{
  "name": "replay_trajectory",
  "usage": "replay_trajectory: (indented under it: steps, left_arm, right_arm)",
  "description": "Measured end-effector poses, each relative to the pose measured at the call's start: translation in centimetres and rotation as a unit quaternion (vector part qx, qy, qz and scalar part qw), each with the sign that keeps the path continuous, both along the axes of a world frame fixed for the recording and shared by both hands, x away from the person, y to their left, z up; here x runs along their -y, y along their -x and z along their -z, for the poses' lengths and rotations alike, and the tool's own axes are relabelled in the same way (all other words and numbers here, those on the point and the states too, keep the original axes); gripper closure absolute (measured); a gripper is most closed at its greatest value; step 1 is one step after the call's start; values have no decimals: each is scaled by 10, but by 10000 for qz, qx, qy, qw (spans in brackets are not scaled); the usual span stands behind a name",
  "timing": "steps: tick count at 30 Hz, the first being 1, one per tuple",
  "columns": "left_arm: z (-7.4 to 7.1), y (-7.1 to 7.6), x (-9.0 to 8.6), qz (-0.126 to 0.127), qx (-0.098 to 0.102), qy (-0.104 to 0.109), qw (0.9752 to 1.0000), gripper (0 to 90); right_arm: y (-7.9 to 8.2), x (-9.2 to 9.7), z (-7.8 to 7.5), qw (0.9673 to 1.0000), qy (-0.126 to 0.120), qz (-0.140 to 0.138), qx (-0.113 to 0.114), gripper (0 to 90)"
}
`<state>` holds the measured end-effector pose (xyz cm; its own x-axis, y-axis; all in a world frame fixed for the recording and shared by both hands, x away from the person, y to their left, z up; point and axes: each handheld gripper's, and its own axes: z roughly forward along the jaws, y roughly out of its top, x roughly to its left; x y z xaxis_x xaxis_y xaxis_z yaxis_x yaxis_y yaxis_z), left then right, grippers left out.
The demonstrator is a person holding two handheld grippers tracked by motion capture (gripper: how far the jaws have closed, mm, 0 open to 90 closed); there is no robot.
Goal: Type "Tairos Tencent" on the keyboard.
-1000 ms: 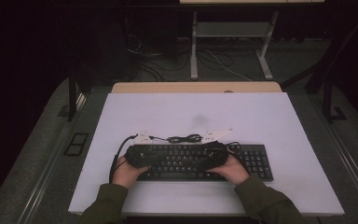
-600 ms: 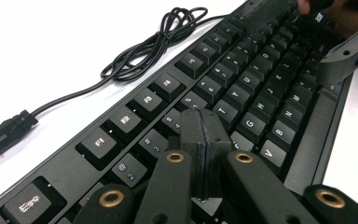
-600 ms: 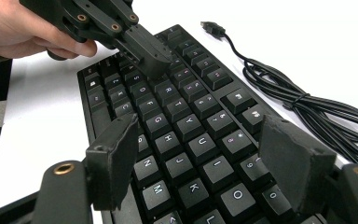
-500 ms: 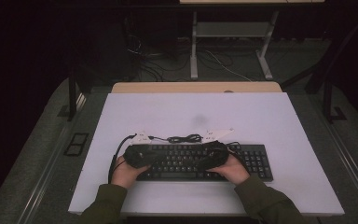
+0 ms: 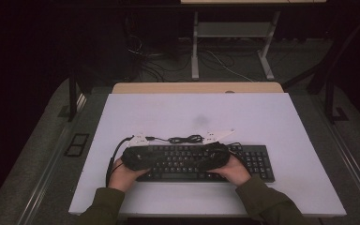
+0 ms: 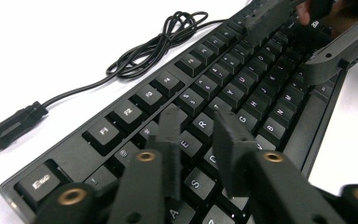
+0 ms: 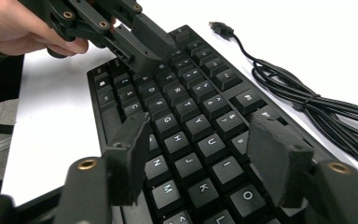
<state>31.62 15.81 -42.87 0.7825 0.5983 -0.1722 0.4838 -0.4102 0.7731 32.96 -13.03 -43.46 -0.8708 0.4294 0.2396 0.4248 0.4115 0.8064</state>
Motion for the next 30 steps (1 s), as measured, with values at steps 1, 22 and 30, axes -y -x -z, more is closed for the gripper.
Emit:
replay_trajectory:
  steps: [1,22,30]
  left_arm:
    - [0,0,-1,-12,4,-8,10000,681]
    - [4,2,0,-142,35,-11,9999,367]
    - [4,2,0,-176,71,7,9998,318]
  right_arm:
    - [0,0,0,10000,-10,-12,-9,411]
    - [11,-11,-1,9989,171,-422,-76,844]
    - [13,-15,2,9980,320,-528,-117,892]
